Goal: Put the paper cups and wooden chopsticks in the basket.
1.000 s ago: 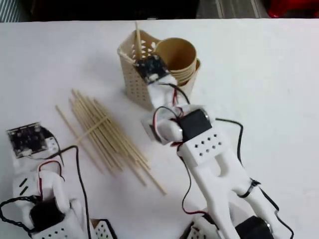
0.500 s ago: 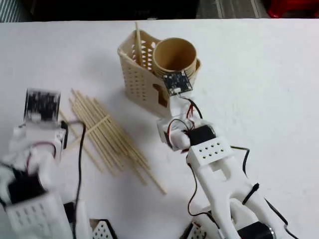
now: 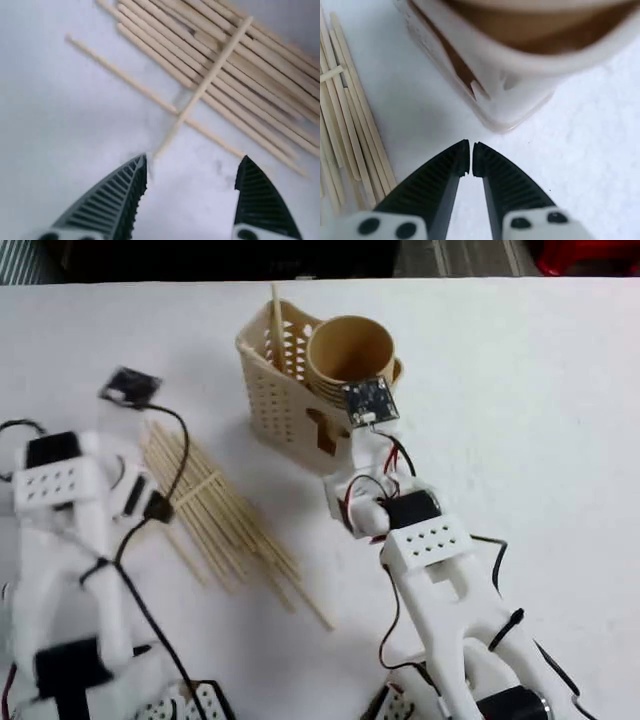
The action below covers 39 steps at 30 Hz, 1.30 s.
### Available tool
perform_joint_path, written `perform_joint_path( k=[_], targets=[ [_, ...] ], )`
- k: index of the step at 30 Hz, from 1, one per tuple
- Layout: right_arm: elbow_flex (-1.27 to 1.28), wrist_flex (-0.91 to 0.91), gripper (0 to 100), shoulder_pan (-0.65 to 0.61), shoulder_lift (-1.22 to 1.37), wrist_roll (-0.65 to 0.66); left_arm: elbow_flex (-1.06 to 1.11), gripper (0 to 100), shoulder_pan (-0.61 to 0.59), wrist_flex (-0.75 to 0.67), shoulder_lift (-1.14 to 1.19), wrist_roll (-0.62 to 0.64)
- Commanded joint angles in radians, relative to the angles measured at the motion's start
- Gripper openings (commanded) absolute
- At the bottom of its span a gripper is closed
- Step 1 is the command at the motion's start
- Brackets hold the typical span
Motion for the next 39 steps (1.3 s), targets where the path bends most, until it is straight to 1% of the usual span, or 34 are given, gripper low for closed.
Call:
perform_joint_path(
  k=[1, 5, 8, 11, 15, 20, 25, 30, 35, 39],
  targets=[
    [-0.009, -0.016, 2.8, 0.012, -0.024, -0.006, -0.048, 29, 0.051, -0.058, 0.096, -0.006],
    [-0.008, -0.016, 2.8, 0.012, -0.024, -0.006, -0.046, 29, 0.048, -0.106, 0.165, -0.006],
    [-0.008, -0.016, 2.8, 0.012, -0.024, -0.006, -0.055, 29, 0.024, -0.127, 0.199, -0.005],
    [-0.008, -0.016, 2.8, 0.012, -0.024, -0.006, -0.057, 29, -0.005, -0.181, 0.234, 0.034],
    [-0.008, -0.016, 2.8, 0.010, -0.024, -0.006, -0.058, 29, -0.008, -0.235, 0.306, 0.043],
    [-0.008, -0.016, 2.8, 0.008, -0.024, -0.006, -0.058, 26, -0.010, -0.305, 0.372, 0.106],
    [-0.008, -0.016, 2.8, 0.007, -0.024, -0.006, -0.095, 22, -0.025, -0.298, 0.401, 0.106],
    [-0.008, -0.016, 2.8, 0.005, -0.024, -0.006, -0.152, 21, -0.094, -0.296, 0.490, 0.106],
    [-0.006, -0.016, 2.8, 0.005, -0.024, -0.006, -0.261, 21, -0.145, -0.222, 0.591, 0.107],
    [-0.006, -0.016, 2.8, 0.005, -0.024, -0.006, -0.347, 12, -0.139, -0.157, 0.661, 0.100]
  ],
)
